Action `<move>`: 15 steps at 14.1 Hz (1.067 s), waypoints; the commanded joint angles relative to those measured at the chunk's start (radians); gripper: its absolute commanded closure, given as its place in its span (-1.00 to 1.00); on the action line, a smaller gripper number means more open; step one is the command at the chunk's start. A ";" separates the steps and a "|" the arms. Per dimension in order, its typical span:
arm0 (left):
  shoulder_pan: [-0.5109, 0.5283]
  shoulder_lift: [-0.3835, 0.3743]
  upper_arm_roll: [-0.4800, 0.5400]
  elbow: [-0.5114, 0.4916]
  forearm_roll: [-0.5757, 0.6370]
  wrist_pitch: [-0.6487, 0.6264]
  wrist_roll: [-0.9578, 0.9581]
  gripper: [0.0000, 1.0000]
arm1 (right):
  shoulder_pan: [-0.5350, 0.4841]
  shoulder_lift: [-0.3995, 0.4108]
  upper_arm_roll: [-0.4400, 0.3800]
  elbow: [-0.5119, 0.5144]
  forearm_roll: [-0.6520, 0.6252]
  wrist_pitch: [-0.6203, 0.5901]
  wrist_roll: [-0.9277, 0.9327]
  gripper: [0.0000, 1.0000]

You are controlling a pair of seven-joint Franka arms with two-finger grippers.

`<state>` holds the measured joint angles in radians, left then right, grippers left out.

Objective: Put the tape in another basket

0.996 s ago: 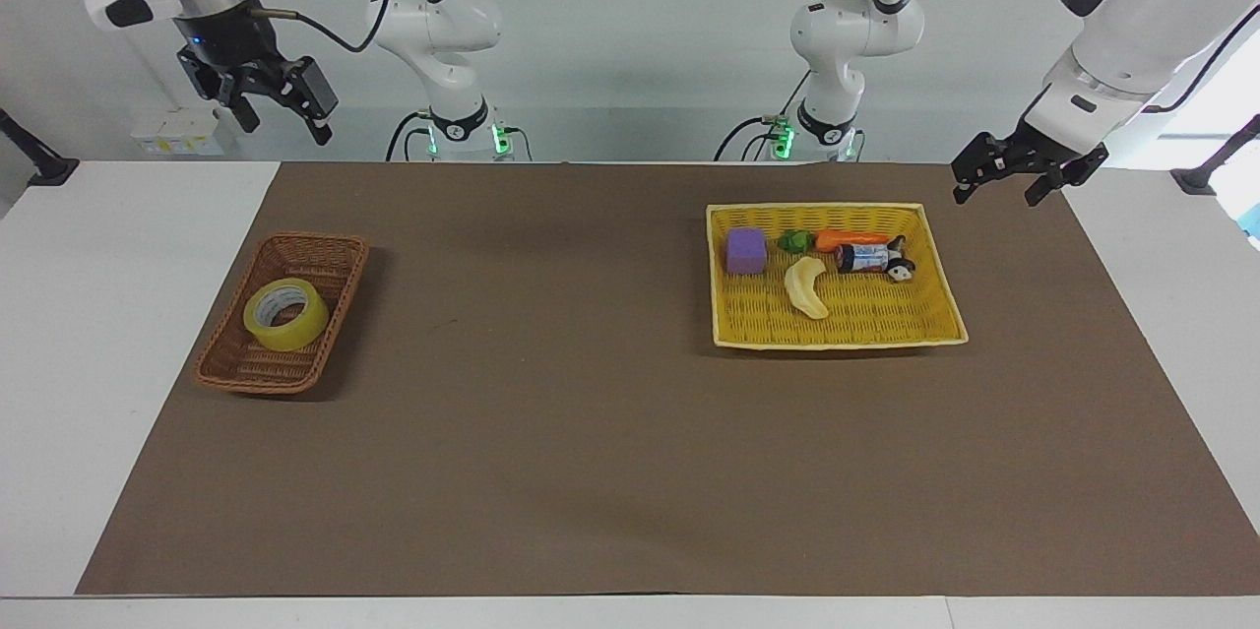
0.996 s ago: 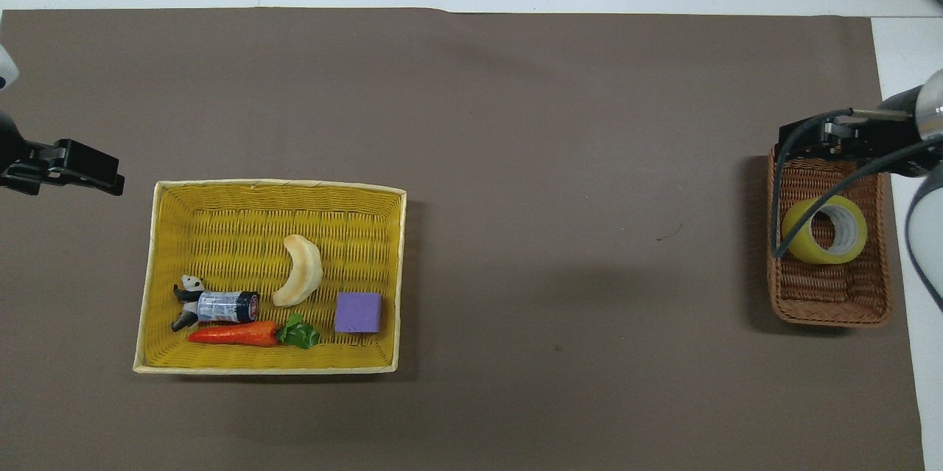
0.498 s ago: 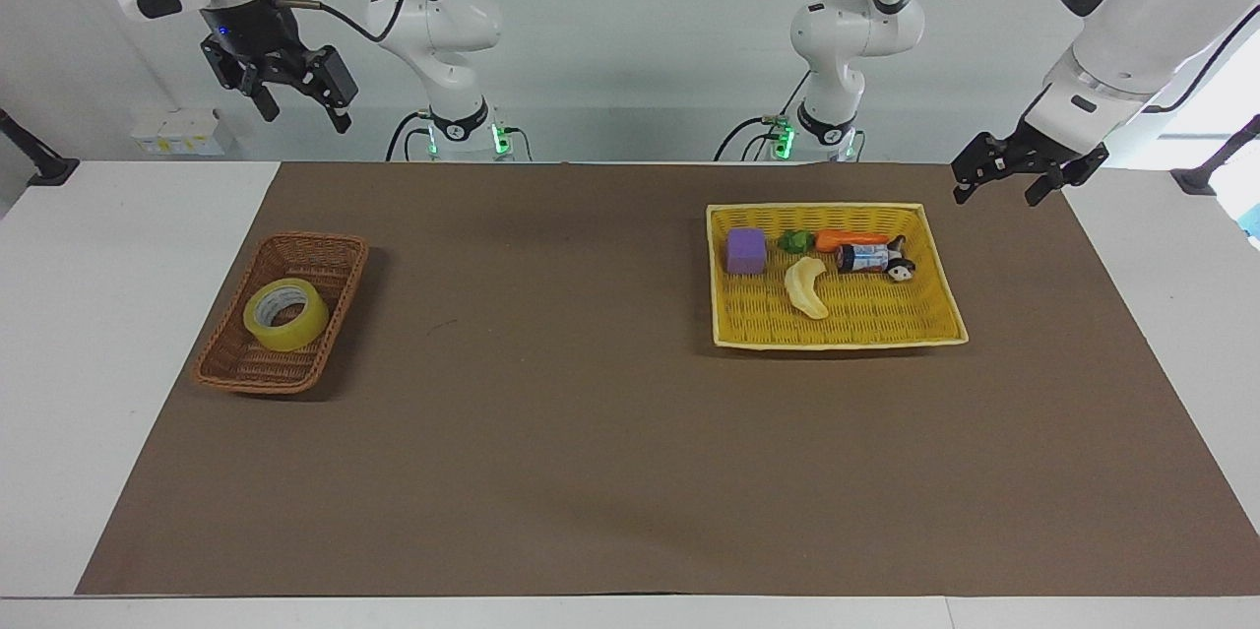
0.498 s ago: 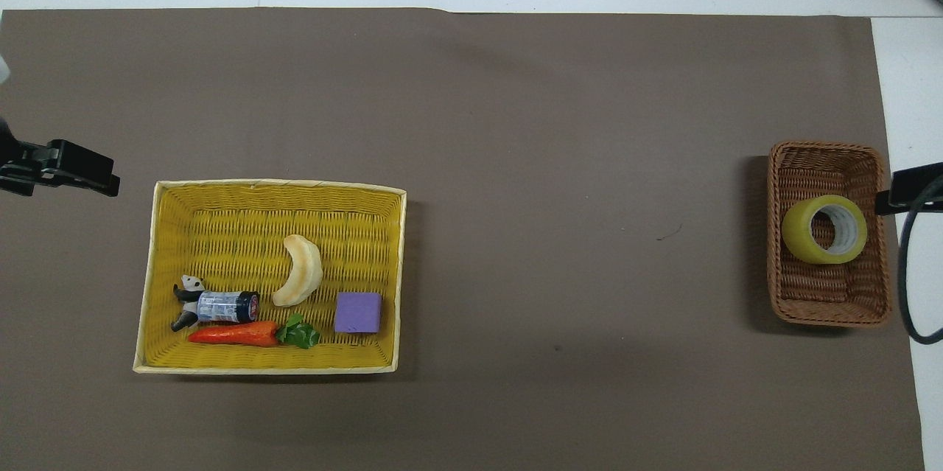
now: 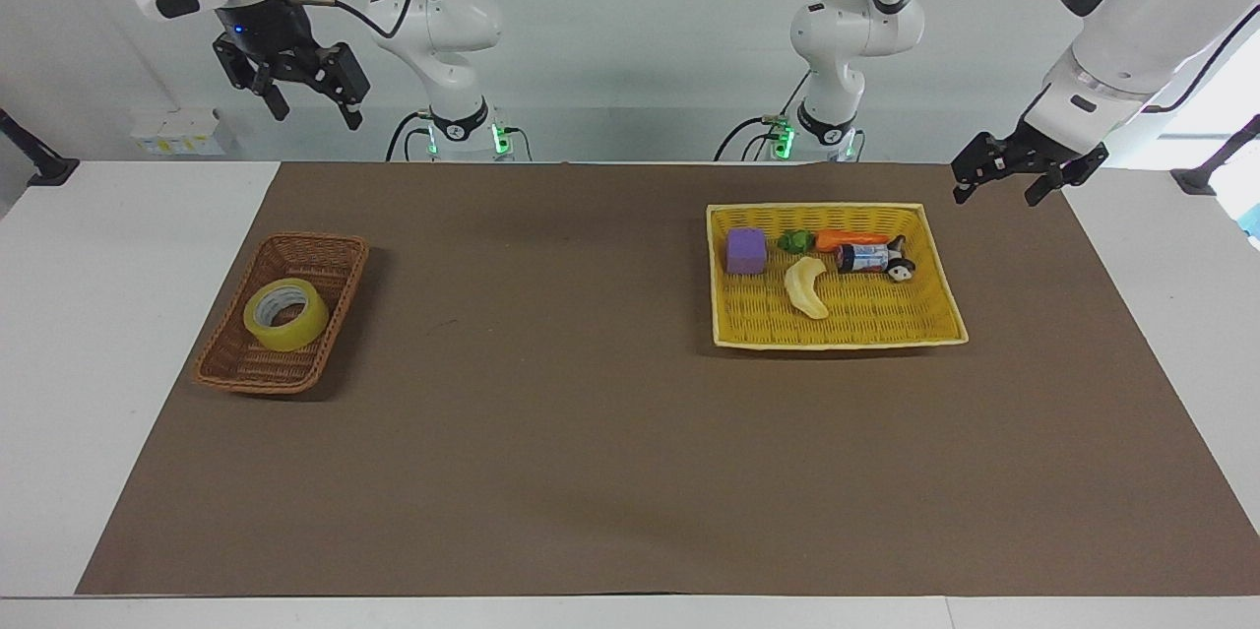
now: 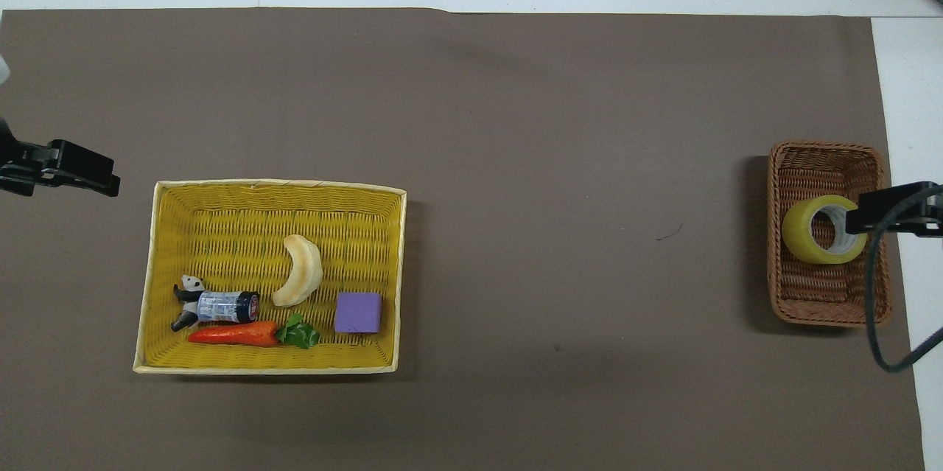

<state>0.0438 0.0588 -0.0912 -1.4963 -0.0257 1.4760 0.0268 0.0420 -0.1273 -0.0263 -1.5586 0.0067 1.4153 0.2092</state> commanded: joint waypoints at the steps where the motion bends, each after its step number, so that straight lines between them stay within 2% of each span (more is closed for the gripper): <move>1: 0.011 0.001 -0.010 0.019 0.020 -0.019 0.005 -1.00 | 0.039 -0.052 0.006 -0.063 -0.008 0.031 0.073 -1.00; 4: 0.013 0.001 -0.004 0.033 0.018 -0.029 0.010 -1.00 | 0.010 -0.017 -0.015 -0.026 -0.016 0.070 -0.032 -1.00; 6: 0.011 -0.001 -0.002 0.034 0.018 -0.043 0.010 -1.00 | -0.016 -0.018 -0.024 -0.034 -0.005 0.076 -0.056 -1.00; 15: 0.016 -0.030 -0.009 0.031 0.018 -0.036 0.007 -1.00 | -0.016 -0.029 -0.026 -0.058 -0.060 0.063 -0.227 -1.00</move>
<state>0.0449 0.0342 -0.0903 -1.4705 -0.0252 1.4541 0.0268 0.0323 -0.1392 -0.0582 -1.5912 -0.0169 1.4703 0.0405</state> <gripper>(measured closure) 0.000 0.000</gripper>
